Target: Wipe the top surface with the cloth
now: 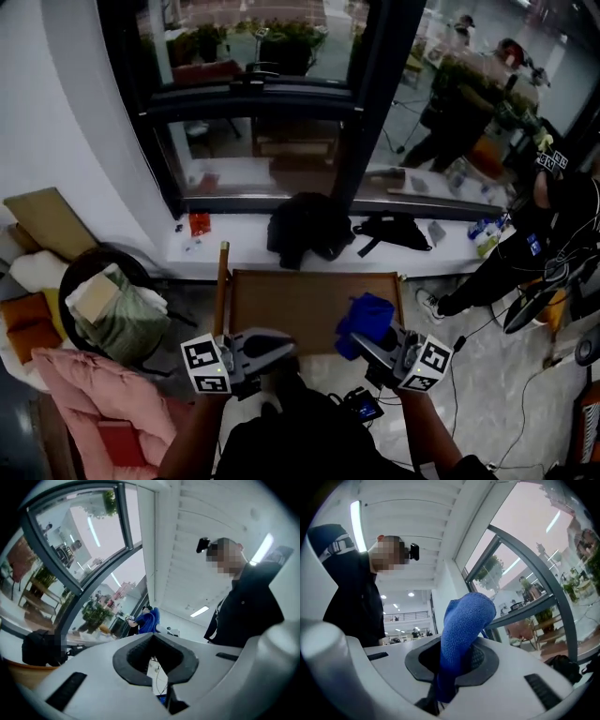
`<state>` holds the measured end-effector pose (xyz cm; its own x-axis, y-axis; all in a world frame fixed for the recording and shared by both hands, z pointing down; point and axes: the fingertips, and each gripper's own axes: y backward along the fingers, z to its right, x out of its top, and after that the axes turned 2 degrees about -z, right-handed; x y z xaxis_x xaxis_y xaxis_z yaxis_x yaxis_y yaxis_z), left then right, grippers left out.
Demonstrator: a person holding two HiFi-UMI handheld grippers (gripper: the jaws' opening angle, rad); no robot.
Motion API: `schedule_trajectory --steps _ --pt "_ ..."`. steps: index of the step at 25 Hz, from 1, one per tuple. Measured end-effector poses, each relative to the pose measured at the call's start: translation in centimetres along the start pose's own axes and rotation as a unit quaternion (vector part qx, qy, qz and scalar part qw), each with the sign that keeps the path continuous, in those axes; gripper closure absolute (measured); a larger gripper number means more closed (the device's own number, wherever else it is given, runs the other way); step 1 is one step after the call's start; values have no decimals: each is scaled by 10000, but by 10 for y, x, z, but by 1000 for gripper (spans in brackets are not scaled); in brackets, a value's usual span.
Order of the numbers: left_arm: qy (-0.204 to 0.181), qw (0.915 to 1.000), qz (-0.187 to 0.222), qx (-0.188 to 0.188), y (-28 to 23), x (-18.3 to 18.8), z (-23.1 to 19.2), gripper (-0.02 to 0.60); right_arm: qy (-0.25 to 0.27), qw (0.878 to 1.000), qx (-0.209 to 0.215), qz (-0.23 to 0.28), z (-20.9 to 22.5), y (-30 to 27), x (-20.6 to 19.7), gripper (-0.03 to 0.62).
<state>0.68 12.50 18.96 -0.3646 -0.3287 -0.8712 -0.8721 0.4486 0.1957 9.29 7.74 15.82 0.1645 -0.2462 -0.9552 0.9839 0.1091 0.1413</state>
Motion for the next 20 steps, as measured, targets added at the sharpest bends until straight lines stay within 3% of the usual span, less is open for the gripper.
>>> schedule_trajectory --steps 3,6,11,15,20 --pt "-280 9992 193 190 17 -3 45 571 -238 9997 87 -41 -43 9 -22 533" --pt "-352 9981 408 282 26 -11 74 571 -382 9992 -91 -85 -57 22 -40 533" --pt "-282 9995 -98 95 12 -49 112 571 -305 9994 -63 -142 -86 46 -45 533" --pt "-562 9973 -299 362 0 -61 128 571 -133 9996 240 -96 -103 59 -38 533" --pt "-611 9946 -368 750 -28 -75 143 571 168 9978 571 -287 -131 96 -41 533"
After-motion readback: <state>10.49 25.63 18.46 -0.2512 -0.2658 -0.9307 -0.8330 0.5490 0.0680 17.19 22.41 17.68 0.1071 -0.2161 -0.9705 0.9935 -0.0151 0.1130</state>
